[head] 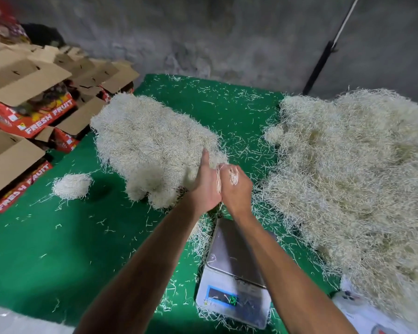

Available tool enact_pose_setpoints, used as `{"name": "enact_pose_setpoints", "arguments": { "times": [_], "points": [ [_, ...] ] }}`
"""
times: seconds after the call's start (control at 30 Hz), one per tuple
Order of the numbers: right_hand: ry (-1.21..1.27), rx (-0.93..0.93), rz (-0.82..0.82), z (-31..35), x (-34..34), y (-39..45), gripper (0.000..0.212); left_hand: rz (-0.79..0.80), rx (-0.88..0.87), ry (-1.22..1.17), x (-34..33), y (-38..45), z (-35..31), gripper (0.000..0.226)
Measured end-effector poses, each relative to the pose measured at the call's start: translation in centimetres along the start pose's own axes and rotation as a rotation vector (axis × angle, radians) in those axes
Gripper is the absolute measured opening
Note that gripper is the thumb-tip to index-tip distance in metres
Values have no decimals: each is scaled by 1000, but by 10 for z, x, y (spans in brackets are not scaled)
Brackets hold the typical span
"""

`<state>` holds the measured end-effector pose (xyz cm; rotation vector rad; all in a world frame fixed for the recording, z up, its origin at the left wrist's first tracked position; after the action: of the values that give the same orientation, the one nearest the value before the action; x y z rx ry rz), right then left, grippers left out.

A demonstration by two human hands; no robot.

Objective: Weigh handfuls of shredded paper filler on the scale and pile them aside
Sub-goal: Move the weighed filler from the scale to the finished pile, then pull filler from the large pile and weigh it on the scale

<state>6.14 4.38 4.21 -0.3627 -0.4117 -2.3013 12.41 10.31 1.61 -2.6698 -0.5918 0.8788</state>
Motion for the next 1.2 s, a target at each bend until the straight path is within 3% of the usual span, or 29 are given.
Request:
{"name": "enact_pose_setpoints", "arguments": {
  "times": [0.1,0.2,0.23,0.3,0.37,0.43,0.5,0.57,0.63,0.7,0.73,0.9,0.97,1.07,1.1,1.2],
  "points": [
    [-130,-77,25,-16,-3,33,41,54,42,-145,2,0,-3,90],
    [-59,-219,-66,-37,6,63,52,-31,123,-159,24,-7,9,90],
    [-69,-271,-33,-39,4,71,64,-71,123,-164,34,-7,11,89],
    [-92,-264,187,-33,-16,81,87,-123,96,-229,51,-6,12,85],
    [10,-207,400,-24,-37,83,86,-186,59,-276,64,-2,10,82],
    [43,-270,470,-33,-32,79,89,-261,58,-289,75,3,13,77],
    [-156,-290,394,-56,-2,79,76,-280,104,-251,75,8,24,71],
    [-595,-303,343,-92,39,72,56,-208,165,-186,63,14,41,62],
    [-961,-440,480,-144,72,48,74,-124,216,-109,45,22,63,53],
    [-1014,-607,655,-192,99,5,83,-72,258,-77,26,33,85,48],
    [-979,-644,674,-206,108,-20,76,-55,280,-66,16,40,96,47],
    [-832,-472,493,-195,134,-55,21,-9,371,70,-46,80,132,48],
    [-633,-399,413,-172,142,-44,36,73,423,168,-76,88,138,64],
    [-432,-212,238,-126,164,-27,76,202,422,74,-118,103,128,87],
    [-406,-161,211,-116,173,-23,87,181,389,84,-123,110,116,88],
    [-357,-156,150,-112,201,-15,121,80,258,467,-129,129,58,74]
  ]
}}
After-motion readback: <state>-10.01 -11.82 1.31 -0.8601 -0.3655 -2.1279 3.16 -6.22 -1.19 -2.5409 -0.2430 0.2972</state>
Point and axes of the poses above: each hand's wrist, its own y-axis towards the middle knuckle, its own x-axis out of the back of the hand, z = x × y, the point moved 8 cm from there along y, towards the middle knuckle, and after that the axes turned 13 degrees about z, right-handed, at the moved point
